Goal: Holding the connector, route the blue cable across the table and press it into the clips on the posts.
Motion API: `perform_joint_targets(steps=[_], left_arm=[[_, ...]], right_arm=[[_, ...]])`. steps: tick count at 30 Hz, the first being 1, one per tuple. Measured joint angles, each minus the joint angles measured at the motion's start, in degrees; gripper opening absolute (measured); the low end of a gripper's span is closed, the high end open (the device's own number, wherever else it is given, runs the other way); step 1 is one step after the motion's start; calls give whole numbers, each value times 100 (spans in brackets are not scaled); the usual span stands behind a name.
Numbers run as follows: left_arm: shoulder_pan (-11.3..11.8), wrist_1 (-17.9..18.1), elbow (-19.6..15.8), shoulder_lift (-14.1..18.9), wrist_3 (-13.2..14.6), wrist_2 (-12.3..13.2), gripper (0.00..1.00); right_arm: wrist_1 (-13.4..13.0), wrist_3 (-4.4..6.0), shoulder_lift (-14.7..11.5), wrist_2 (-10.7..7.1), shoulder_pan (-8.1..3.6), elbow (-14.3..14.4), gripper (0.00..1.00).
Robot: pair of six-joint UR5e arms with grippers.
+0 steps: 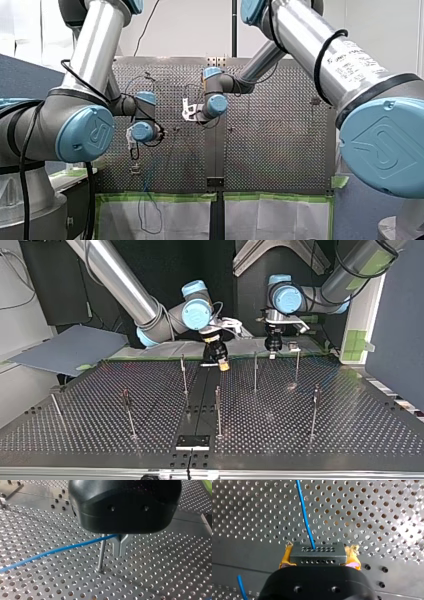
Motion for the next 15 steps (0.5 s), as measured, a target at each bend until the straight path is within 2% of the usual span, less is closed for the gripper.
perform_joint_targets(steps=[11, 15], left_arm=[[-59, 36, 0, -8, 11, 43, 0], [-44, 95, 4, -14, -4, 63, 0]], right_arm=[[50, 60, 49, -12, 36, 2, 0], [68, 119, 117, -1, 17, 2, 0]])
